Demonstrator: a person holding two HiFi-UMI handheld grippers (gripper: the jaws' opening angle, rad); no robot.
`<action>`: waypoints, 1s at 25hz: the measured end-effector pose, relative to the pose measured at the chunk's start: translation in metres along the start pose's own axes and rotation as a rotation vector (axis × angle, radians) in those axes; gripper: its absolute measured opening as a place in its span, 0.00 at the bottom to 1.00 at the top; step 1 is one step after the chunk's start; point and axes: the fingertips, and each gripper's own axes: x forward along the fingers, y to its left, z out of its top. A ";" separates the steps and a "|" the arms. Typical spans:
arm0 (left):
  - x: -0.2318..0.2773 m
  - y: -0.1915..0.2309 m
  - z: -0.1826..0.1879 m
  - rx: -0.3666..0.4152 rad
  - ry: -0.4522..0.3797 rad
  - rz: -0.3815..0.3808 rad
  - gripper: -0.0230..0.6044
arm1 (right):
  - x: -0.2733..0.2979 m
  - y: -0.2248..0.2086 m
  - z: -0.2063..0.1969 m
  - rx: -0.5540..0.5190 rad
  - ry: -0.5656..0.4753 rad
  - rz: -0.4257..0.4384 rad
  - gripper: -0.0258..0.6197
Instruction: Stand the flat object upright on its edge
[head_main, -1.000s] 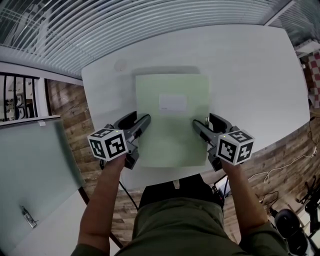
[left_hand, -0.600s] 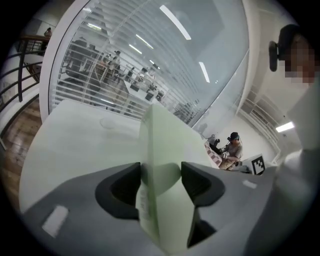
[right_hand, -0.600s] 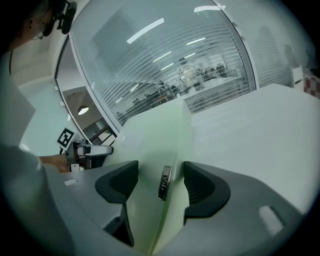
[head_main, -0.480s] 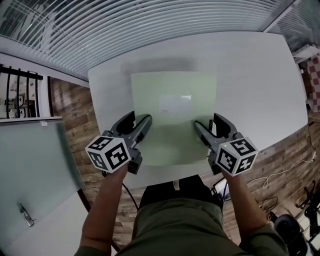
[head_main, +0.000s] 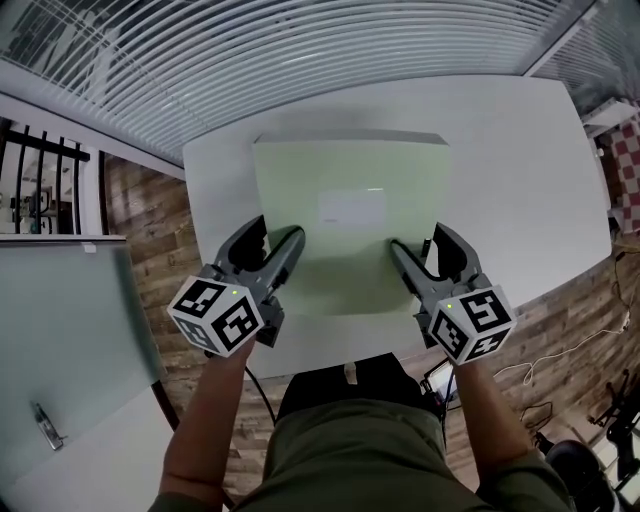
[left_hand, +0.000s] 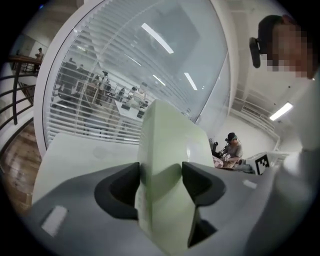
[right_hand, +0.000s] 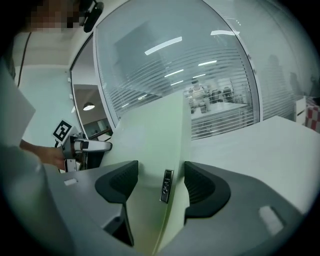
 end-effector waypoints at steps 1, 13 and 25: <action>0.000 -0.001 0.004 0.018 -0.013 -0.003 0.42 | 0.000 0.001 0.003 -0.016 -0.015 -0.006 0.46; 0.003 -0.014 0.038 0.158 -0.146 -0.022 0.44 | 0.000 0.003 0.050 -0.293 -0.191 -0.061 0.46; 0.002 -0.022 0.048 0.307 -0.197 -0.017 0.45 | 0.002 0.005 0.063 -0.384 -0.293 -0.107 0.47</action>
